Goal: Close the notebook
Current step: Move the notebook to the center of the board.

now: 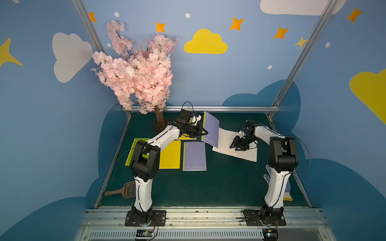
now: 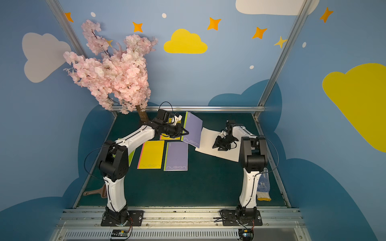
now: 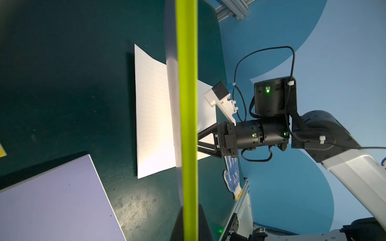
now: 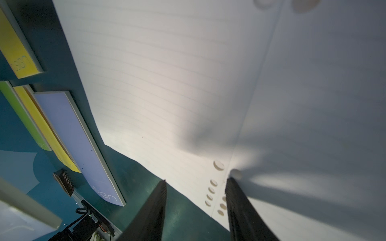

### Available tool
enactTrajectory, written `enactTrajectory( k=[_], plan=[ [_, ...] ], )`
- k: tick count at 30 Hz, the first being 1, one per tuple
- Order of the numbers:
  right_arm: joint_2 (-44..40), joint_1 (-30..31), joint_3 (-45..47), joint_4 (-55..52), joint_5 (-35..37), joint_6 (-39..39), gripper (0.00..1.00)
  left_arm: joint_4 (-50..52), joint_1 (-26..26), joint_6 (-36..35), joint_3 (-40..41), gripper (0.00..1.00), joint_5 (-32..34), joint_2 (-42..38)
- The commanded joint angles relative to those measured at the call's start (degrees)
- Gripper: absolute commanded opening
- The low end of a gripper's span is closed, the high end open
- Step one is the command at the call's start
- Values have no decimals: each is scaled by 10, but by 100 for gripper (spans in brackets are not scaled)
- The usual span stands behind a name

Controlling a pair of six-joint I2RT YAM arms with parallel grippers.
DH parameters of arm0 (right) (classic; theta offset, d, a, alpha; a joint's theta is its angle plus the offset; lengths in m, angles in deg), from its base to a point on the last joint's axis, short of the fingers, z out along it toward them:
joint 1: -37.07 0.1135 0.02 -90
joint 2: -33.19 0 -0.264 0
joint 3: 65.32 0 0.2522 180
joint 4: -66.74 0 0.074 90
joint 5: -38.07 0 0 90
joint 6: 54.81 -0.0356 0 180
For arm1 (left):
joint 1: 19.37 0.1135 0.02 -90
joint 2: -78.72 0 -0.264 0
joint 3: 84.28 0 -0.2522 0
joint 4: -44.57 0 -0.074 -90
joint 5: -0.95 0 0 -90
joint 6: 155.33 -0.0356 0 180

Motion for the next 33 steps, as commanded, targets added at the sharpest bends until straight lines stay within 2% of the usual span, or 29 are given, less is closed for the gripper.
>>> enactTrajectory(
  k=[1,9,22,27,33],
  plan=[
    [-11,9,36,-45,4,3,48,-47,6,19,-19,3,-24,19],
    [-40,22,85,-36,-1,-6,48,-89,13,49,-51,3,-29,66],
    [-111,18,71,-28,30,-25,48,-156,29,93,-67,3,-52,115],
    [-107,1,26,-23,39,-36,49,-166,31,99,-62,3,-60,115],
    [-52,-21,-59,-24,55,-37,48,-177,31,101,-39,3,-61,98]
  ],
)
